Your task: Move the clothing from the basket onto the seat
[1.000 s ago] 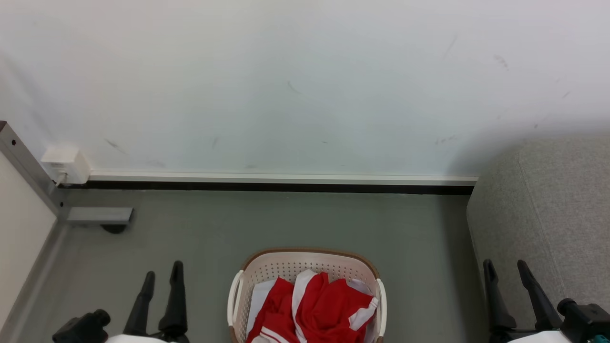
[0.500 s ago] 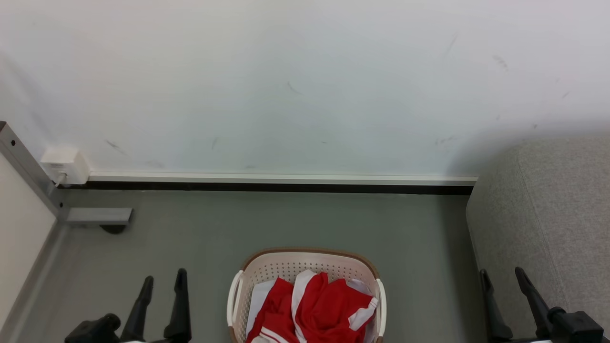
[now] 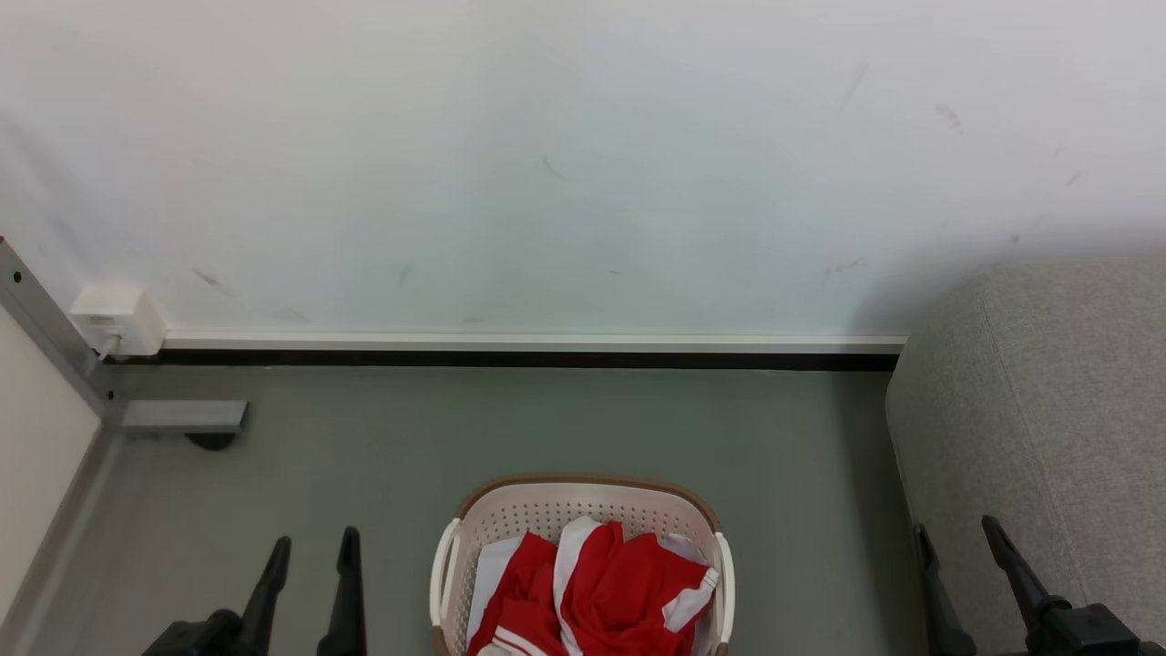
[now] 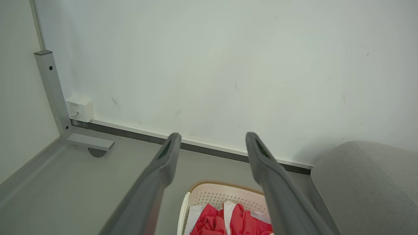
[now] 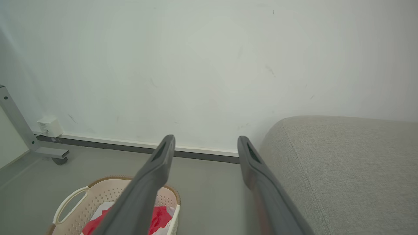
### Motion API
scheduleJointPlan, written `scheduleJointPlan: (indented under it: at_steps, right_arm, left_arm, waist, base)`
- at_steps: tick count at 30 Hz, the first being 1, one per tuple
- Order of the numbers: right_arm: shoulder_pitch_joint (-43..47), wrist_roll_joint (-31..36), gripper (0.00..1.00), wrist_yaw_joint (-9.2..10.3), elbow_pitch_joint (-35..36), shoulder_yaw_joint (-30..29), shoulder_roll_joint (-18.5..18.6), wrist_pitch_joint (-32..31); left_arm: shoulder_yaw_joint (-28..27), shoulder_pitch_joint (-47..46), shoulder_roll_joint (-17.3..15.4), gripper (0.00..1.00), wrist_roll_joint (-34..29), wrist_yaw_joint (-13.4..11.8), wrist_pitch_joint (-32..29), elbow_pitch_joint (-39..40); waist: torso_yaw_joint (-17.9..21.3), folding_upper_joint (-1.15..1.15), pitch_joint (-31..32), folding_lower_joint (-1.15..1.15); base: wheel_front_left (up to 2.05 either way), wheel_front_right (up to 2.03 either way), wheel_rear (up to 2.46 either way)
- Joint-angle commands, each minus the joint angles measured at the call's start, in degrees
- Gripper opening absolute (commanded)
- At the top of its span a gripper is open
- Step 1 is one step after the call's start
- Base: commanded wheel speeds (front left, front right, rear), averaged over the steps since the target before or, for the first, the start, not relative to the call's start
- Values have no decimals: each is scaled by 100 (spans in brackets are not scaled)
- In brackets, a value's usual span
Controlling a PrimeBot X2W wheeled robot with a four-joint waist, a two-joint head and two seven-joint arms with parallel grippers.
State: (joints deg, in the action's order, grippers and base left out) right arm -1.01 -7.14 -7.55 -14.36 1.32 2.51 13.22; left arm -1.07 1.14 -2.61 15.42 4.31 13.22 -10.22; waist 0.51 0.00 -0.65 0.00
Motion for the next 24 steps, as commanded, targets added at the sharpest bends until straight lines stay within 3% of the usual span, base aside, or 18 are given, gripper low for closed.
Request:
scheduleJointPlan:
  at_steps: [1,16,24]
  right_arm:
    - [45,-10,100,10,16,-34,57,61]
    - [85,237,100,12,-78,-93,57,207]
    - [97,200,100,12,-109,-107,56,203]
  left_arm:
    - [-8,40,-42,100,-130,9,69,10]
    - [-44,119,-45,100,-697,12,205,-198]
    - [-72,131,-44,100,-667,55,195,-279]
  waist:
    - [4,0,3,0]
    - [13,0,72,0]
    - [24,0,105,0]
  base:
    - [0,0,0]
    - [0,0,0]
    - [0,0,0]
